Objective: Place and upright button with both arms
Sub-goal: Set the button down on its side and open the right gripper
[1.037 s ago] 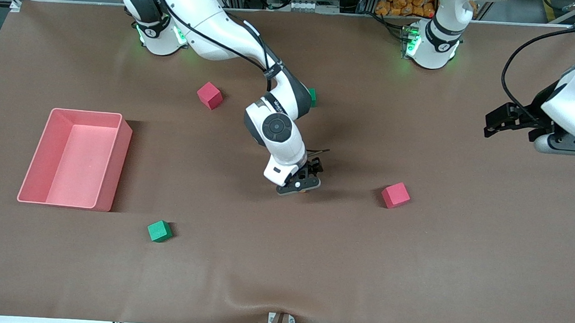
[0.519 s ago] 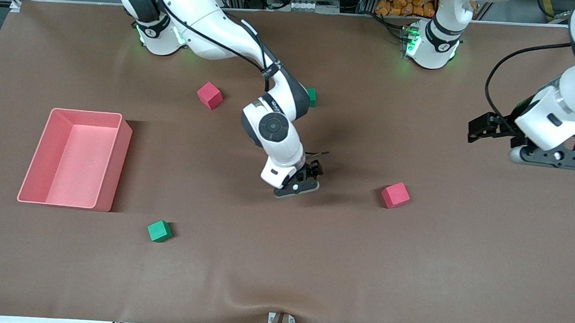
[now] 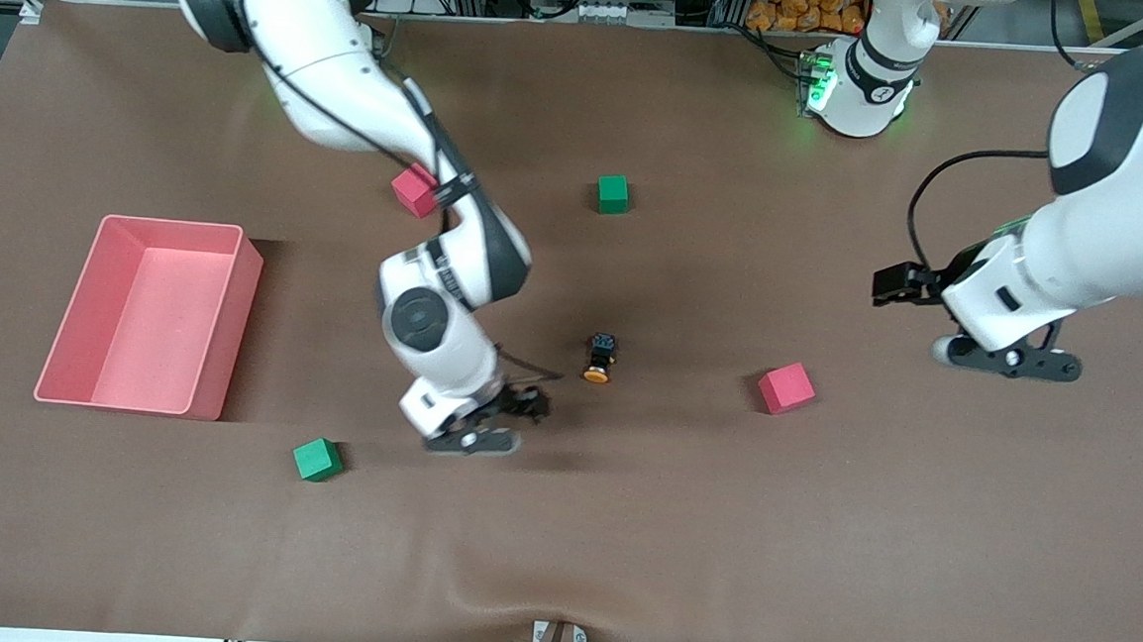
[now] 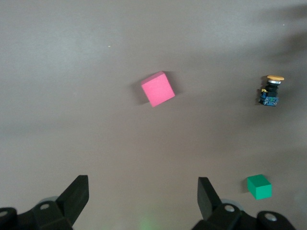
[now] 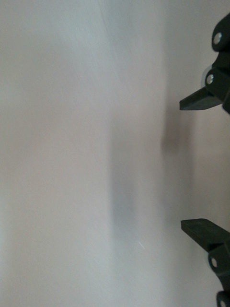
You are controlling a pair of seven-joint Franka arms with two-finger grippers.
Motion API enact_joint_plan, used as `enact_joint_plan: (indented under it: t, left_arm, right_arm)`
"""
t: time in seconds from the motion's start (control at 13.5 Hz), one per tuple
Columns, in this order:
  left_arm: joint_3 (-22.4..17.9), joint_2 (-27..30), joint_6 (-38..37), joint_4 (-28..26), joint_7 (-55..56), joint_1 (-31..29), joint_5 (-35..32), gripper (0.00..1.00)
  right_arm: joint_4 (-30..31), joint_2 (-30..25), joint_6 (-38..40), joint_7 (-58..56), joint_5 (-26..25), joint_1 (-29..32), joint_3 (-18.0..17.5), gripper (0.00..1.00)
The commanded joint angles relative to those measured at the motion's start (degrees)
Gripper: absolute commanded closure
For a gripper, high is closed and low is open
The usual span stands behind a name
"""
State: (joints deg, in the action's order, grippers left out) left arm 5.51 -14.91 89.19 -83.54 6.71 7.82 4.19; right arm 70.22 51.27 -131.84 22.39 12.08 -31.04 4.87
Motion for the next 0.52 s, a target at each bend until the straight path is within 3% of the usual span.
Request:
enact_joint_plan:
  t: [0.0,0.44]
  left_arm:
    - [-0.68,-4.41,-0.85,4.61,3.03,3.33,0.12,0.00]
    - [-1.03,-13.81,-1.03,11.11,10.60,10.01,-0.76,0.00]
  right_arm:
    - [-0.17,-0.64,0.45,-1.28,-0.92,5.70,-0.82,0.00]
    - [0.18,-5.21,4.05,-9.82,-0.92,15.82,-0.13,0.00]
